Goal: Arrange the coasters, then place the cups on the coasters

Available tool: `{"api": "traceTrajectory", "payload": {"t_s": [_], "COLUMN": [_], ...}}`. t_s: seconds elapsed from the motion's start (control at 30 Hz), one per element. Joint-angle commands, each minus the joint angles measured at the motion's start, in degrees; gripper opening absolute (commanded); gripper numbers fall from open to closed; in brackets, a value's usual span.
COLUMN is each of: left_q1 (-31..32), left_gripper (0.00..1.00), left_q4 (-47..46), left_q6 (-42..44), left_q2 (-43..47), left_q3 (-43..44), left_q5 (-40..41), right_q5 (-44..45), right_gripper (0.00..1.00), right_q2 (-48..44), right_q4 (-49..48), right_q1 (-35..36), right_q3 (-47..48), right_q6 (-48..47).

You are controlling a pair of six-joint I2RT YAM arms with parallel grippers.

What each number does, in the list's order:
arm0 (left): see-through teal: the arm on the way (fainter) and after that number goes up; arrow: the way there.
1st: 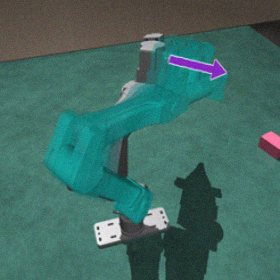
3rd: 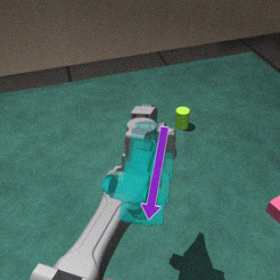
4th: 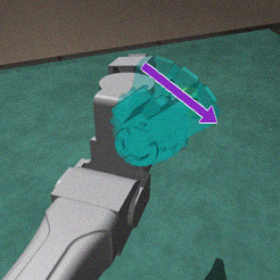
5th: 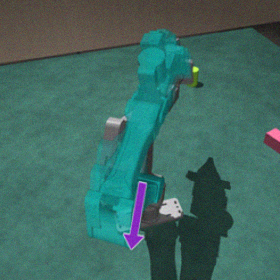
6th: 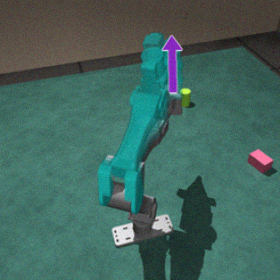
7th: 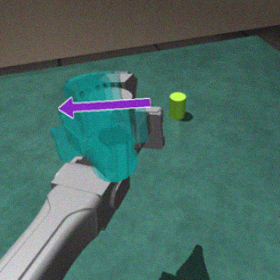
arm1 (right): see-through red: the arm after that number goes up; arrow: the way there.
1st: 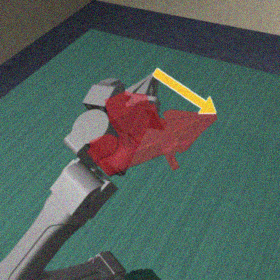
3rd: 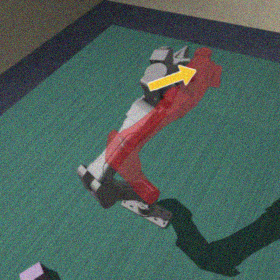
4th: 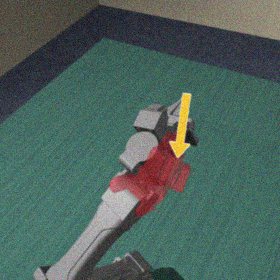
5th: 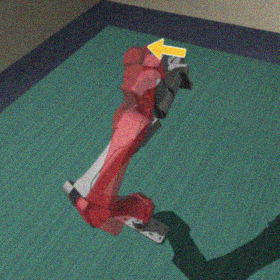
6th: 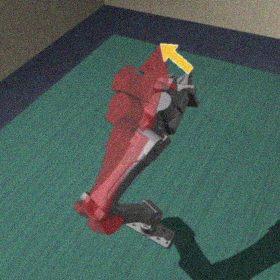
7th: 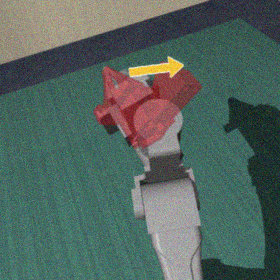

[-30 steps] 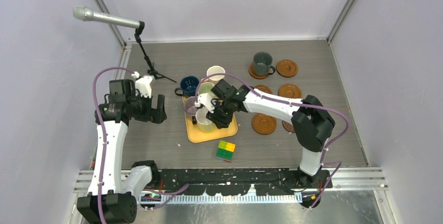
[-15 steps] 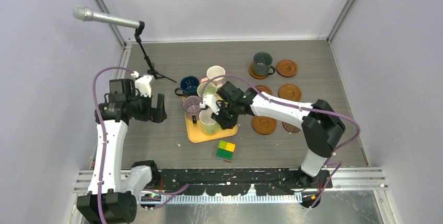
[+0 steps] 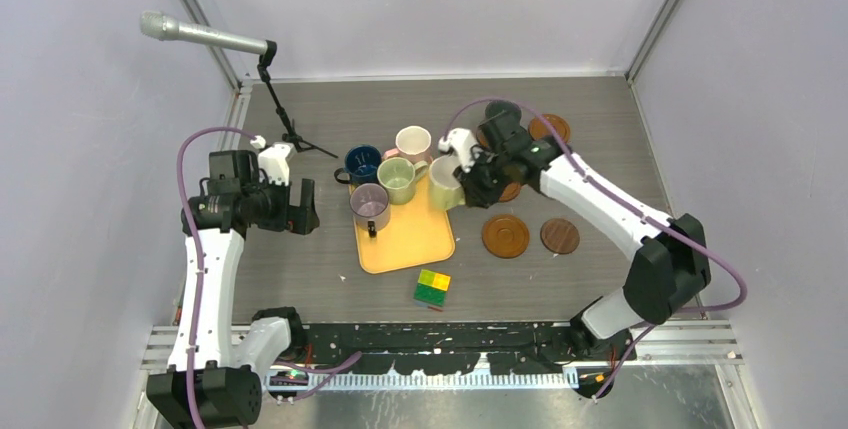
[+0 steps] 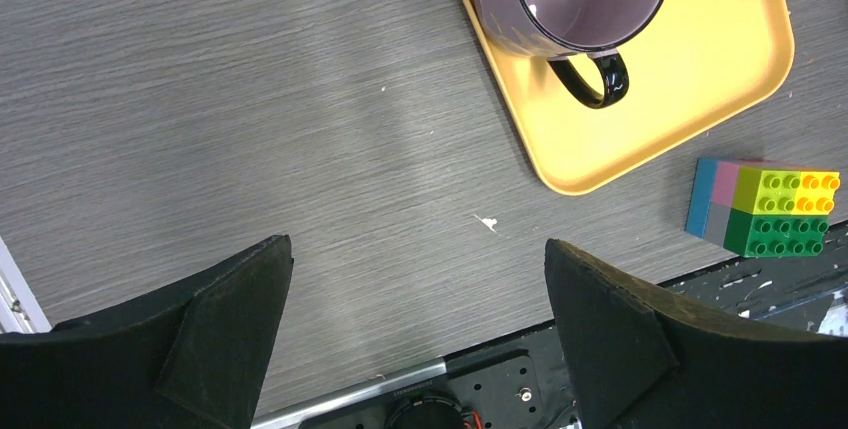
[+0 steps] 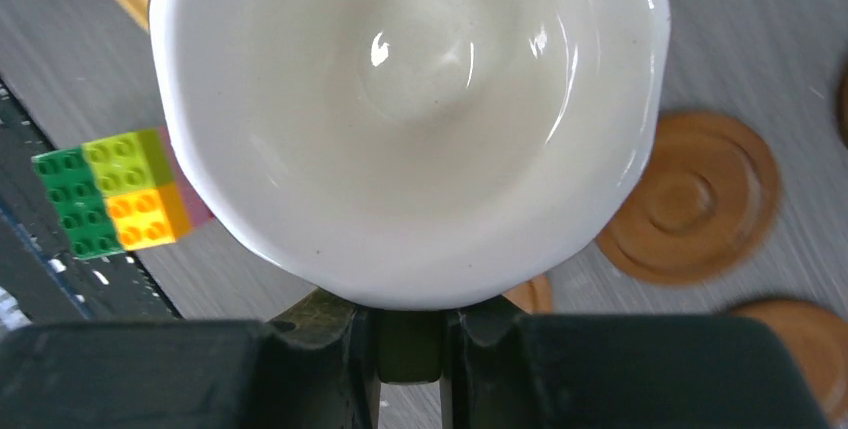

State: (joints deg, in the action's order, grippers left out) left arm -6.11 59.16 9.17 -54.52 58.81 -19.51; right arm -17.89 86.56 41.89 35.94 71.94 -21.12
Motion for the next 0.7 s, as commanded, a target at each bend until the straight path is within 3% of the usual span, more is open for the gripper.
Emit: {"api": "traceTrajectory", "payload": {"t_s": [0.0,0.33,0.47,0.67], "left_q1": [0.09,0.06,0.07,0.11], "left_gripper": [1.0,1.0,1.0,1.0], "left_q4": [-0.18,-0.31,-0.44,-0.4], "left_q6": [-0.48,-0.13,-0.43,-0.52], "left_q2": [-0.07,-1.15,-1.96,-2.73], "left_q3": [1.85,1.93,2.2,2.64], "left_q5": [-0.89,-1.68,-2.44,-2.76], "right_q5": [-2.22,-5.71,-6.69,-5.88], "right_gripper": [0.0,0.0,0.0,0.0], "right_q2": [-5.99,-5.93,-1.67,7.58], "right_q4": [3.64,12.66,12.61,8.09], "right_q1": [-8.36,-31.16,-39.76,-46.18], "right_q3": [5.63,11.49,14.46,21.65], "right_q6": [-3.72,-15.18,-17.32,-15.81]}}
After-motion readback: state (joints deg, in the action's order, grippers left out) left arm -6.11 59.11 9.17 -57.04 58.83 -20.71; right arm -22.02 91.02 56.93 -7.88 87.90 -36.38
